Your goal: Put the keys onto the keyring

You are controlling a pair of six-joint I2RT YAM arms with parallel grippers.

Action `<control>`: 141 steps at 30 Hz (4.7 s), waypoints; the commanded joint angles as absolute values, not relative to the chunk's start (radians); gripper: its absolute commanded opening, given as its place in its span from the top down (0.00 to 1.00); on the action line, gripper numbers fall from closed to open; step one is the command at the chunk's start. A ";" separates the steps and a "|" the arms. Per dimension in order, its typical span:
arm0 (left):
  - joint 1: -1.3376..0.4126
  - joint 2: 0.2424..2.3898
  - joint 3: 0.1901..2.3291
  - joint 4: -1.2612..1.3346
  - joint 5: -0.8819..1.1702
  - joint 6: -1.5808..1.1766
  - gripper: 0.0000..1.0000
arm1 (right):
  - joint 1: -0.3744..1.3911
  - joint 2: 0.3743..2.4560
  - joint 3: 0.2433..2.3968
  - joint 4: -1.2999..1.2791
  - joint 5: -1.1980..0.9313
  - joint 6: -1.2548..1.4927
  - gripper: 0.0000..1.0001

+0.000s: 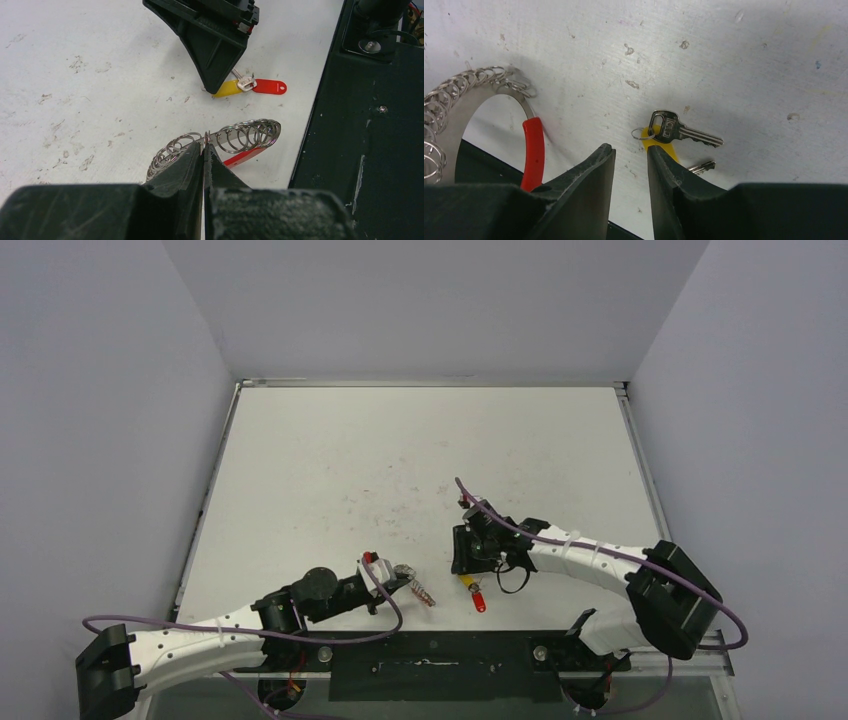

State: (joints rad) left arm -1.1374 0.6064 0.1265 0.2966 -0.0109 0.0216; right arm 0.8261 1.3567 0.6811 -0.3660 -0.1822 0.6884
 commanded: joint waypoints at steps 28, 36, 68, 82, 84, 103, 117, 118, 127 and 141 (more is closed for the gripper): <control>-1.141 0.596 0.169 0.310 -0.001 0.007 1.00 | 0.841 1.453 0.778 -0.366 -0.113 0.703 0.94; -1.141 0.580 0.164 0.296 -0.007 0.006 1.00 | 0.859 1.434 0.830 -0.440 -0.070 0.623 0.85; -1.141 0.568 0.137 0.327 0.000 0.005 1.00 | 0.773 1.213 0.565 -0.446 -0.206 0.864 0.57; -1.141 0.561 0.131 0.334 -0.003 0.005 1.00 | 0.773 1.205 0.574 -0.503 -0.166 0.847 0.76; -1.141 0.562 0.130 0.335 -0.002 0.006 1.00 | 0.773 1.212 0.575 -0.501 -0.165 0.843 0.78; -1.141 0.538 0.131 0.310 -0.006 0.006 1.00 | 0.766 1.216 0.613 -0.502 -0.184 0.825 1.00; -1.141 0.541 0.137 0.302 -0.006 0.005 1.00 | 0.765 1.149 0.720 -0.614 -0.123 0.463 0.56; -1.141 0.542 0.137 0.301 -0.005 0.006 1.00 | 0.765 1.138 0.723 -0.614 -0.120 0.438 0.53; -1.141 0.547 0.146 0.279 -0.009 0.006 1.00 | 0.772 0.858 0.609 -0.289 -0.269 0.162 0.34; -1.142 0.565 0.144 0.308 -0.018 0.020 1.00 | 0.874 0.831 0.513 -0.142 -0.539 -0.205 0.38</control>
State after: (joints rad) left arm -1.1374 0.5560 0.1223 0.2577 -0.0116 0.0116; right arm 0.8299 0.8211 0.5224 -0.2745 -0.4629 -0.1524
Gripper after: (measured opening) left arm 0.010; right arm 0.642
